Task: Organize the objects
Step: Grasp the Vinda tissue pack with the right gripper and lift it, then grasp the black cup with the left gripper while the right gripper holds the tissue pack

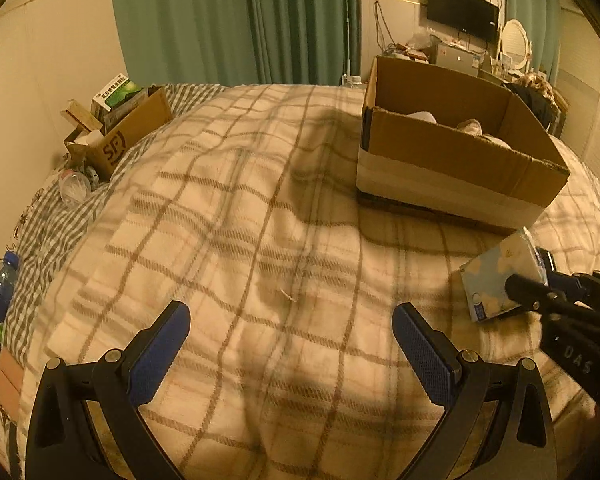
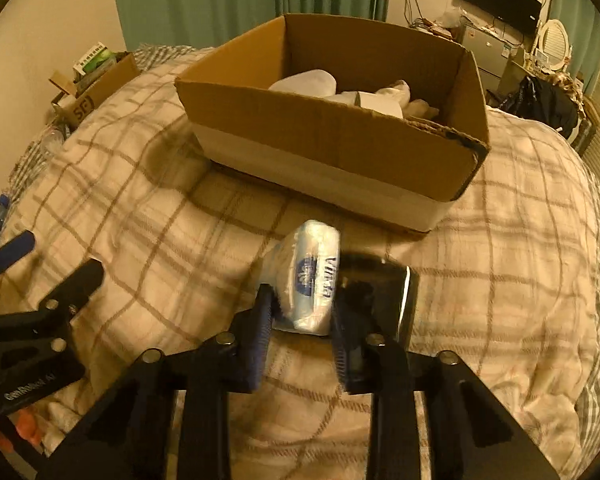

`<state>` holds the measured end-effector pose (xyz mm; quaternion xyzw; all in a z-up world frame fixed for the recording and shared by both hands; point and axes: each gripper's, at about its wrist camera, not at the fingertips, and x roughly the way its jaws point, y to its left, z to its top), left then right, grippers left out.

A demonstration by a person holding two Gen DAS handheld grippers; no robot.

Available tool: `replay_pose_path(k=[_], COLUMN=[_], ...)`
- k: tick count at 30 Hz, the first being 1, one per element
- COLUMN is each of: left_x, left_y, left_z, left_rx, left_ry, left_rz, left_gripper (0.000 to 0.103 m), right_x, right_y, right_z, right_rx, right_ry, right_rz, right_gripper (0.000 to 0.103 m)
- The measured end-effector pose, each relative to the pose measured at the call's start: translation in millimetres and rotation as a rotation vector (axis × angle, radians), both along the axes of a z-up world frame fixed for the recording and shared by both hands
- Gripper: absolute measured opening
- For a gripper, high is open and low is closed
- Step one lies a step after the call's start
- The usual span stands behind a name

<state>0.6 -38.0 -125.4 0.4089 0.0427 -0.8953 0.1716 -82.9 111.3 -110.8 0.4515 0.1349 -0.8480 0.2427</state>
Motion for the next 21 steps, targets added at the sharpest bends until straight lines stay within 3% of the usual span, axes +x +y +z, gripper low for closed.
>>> replay_pose_path(k=[8,16,21], left_x=[-4.0,-18.5,-32.9], left_y=[20.8,98.2,143.2], left_z=[3.7,43.0,40.0], left_rx=[-0.004,-0.052,-0.015], left_ry=[-0.055,-0.032,-0.049], left_rz=[-0.012,-0.170,-0.239], left_gripper=[0.103,0.103,0.103], right_x=[12.4,17.6,8.5], right_y=[23.9,87.3,126.7], right_z=[45.4,96.6,98.0], right_rx=[-0.080,-0.114,-0.100], right_ry=[0.067,0.155,0.166], right_rz=[-0.004,-0.096,-0.174], right_gripper=[0.019,0.019,0.019])
